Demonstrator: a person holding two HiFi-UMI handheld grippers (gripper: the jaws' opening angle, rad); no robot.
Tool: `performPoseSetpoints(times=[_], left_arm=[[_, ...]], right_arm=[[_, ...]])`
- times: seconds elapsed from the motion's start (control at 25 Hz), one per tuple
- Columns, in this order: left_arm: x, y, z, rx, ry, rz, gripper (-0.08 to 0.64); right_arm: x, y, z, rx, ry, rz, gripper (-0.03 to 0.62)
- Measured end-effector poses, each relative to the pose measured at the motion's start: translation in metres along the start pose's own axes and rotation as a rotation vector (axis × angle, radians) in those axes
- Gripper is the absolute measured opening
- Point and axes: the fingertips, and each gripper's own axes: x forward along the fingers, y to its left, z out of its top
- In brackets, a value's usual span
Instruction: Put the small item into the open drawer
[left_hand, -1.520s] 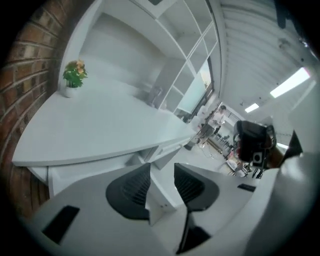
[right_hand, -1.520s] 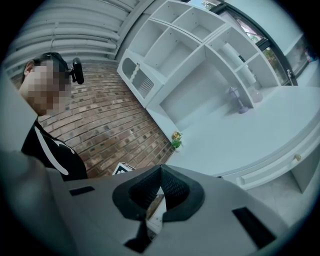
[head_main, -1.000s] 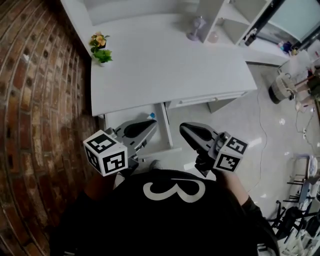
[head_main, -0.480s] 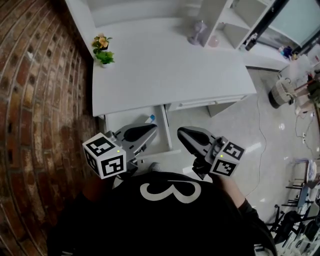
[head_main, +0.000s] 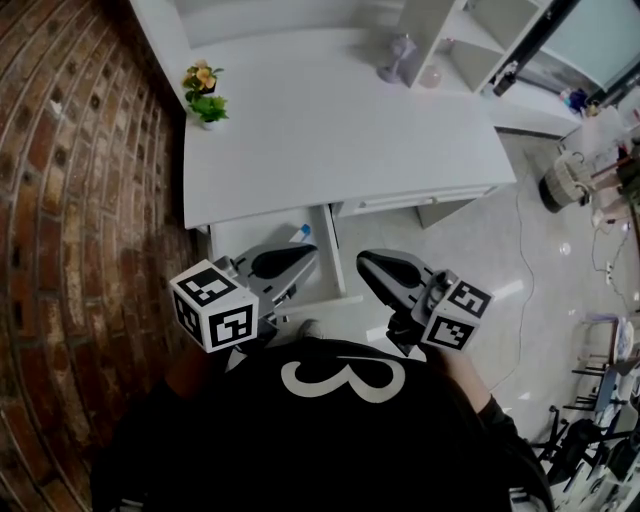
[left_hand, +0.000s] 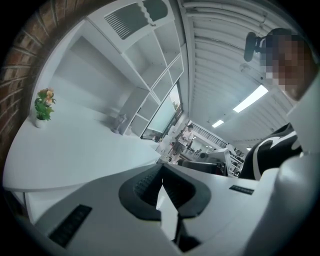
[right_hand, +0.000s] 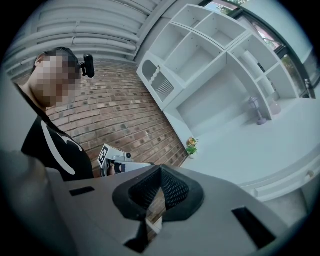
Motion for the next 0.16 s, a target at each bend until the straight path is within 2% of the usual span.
performPoseSetpoints(times=[0.16], left_arm=[[0.0038, 0.002, -0.0052, -0.008, 0.013, 0.0, 0.003]], right_arm=[[-0.002, -0.0035, -0.0036, 0.016, -0.006, 0.0, 0.008]])
